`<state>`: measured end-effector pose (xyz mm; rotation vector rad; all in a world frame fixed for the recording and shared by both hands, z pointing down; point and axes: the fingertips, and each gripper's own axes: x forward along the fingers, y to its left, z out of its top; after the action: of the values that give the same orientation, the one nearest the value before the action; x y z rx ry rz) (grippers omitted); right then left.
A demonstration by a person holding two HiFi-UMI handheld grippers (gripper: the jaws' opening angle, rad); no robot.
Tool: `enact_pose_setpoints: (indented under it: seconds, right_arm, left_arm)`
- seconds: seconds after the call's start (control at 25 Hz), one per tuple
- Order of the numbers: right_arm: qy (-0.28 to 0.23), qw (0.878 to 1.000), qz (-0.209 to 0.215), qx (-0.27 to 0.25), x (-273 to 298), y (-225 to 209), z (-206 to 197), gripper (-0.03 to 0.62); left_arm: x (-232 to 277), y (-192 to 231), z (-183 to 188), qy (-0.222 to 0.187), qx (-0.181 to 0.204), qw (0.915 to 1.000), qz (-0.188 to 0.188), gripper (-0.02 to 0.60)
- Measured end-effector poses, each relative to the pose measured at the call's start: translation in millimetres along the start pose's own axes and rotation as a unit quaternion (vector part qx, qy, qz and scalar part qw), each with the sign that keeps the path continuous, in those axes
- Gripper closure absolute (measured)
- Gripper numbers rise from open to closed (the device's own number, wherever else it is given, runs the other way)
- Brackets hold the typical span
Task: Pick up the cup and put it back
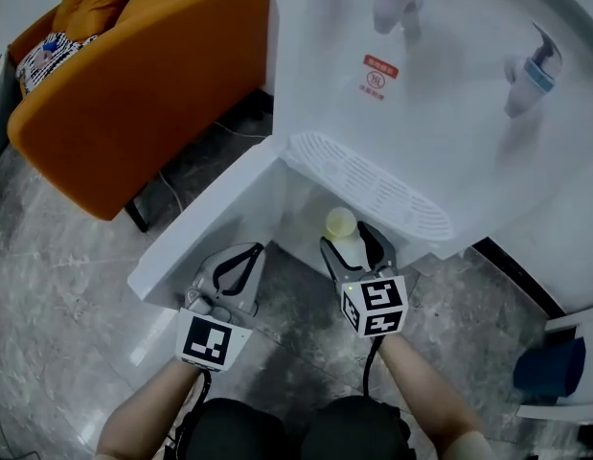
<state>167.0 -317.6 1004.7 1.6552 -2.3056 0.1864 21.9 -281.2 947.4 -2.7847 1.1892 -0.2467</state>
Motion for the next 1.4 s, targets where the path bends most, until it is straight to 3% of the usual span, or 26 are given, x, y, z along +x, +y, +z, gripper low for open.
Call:
enact_pose_setpoints:
  seconds: [0.12,0.24,0.4,0.6,0.8,1.08,1.4]
  right_arm:
    - [0.024,0.999,-0.044,0.0,17,-18,-21,0.268]
    - [0.035,0.998,-0.06,-0.001,31,-27,-36,0.255]
    - [0.046,0.996,-0.074,0.008,51,-33,-56,0.219]
    - [0.068,0.991,-0.097,0.063,73,-49,-83,0.2]
    - [0.092,0.991,-0.079,0.054,87,-48,-107,0.187]
    - [0.09,0.992,-0.076,0.055,82,-47,-115,0.24]
    - [0.071,0.995,-0.028,0.065,59,-24,-86,0.243]
  left_arm:
    - [8,13,-16,0.008,0.036,0.9993,-0.008,0.58]
    - [11,19,-26,0.01,0.011,0.9999,-0.008,0.58]
    - [21,11,-40,0.012,0.047,0.9985,-0.027,0.58]
    - [36,8,-55,0.018,0.028,0.9992,-0.024,0.58]
    - [41,-2,-67,0.032,0.021,0.9988,-0.031,0.58]
    - [40,-5,-77,0.047,0.021,0.9981,-0.035,0.58]
    - [31,-9,-56,0.047,0.023,0.9975,-0.048,0.58]
